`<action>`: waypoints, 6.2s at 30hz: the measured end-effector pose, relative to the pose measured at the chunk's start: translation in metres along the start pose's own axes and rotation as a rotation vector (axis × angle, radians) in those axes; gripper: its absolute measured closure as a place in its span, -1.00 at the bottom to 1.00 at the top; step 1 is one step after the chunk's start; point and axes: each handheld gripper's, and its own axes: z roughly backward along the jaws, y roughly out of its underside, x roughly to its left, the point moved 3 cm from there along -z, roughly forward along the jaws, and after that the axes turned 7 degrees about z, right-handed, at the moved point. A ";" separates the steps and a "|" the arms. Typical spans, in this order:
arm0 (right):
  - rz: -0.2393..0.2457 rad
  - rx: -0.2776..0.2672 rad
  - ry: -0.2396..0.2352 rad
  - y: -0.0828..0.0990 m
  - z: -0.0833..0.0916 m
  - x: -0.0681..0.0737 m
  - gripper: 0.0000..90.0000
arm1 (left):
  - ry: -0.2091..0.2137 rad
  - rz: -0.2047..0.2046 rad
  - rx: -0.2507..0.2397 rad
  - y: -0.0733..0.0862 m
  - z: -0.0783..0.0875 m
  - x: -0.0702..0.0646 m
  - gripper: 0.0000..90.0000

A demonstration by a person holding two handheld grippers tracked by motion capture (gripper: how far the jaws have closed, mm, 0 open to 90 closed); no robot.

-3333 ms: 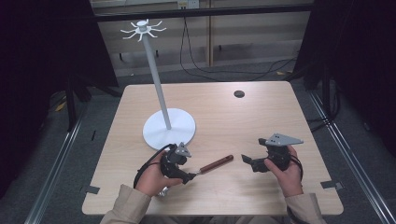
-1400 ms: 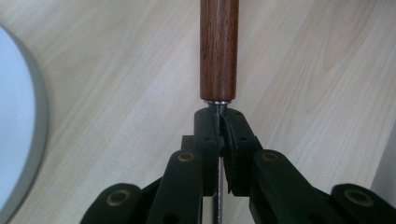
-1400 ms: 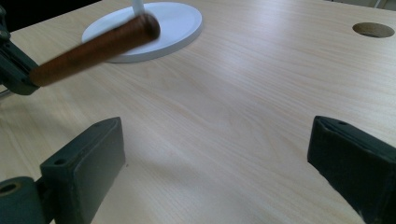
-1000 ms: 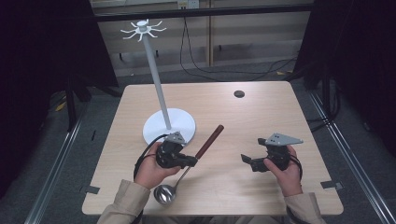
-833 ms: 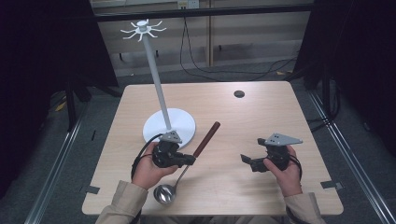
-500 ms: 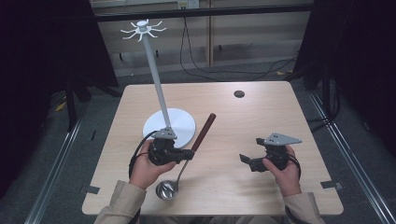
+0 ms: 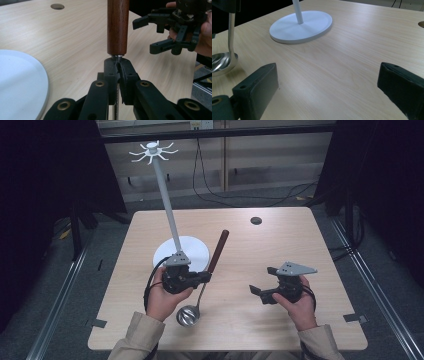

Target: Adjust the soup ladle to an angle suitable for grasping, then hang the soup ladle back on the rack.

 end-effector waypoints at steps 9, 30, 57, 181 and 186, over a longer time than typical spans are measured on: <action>-0.009 -0.012 -0.010 -0.007 -0.008 0.012 -0.93 | -0.012 -0.002 -0.039 -0.005 -0.005 -0.003 0.90; -0.042 -0.035 -0.049 -0.018 -0.013 0.020 -0.82 | -0.101 -0.005 -0.175 -0.014 0.006 -0.004 0.90; -0.029 -0.003 -0.008 -0.010 -0.012 0.011 -0.88 | -0.264 0.022 -0.285 -0.017 0.049 0.020 0.90; -0.027 -0.019 -0.014 -0.011 -0.006 0.006 -0.89 | -0.496 0.088 -0.511 -0.097 0.100 0.050 0.89; -0.029 -0.015 -0.013 -0.010 -0.006 0.005 -0.89 | -0.506 0.086 -0.512 -0.098 0.096 0.052 0.89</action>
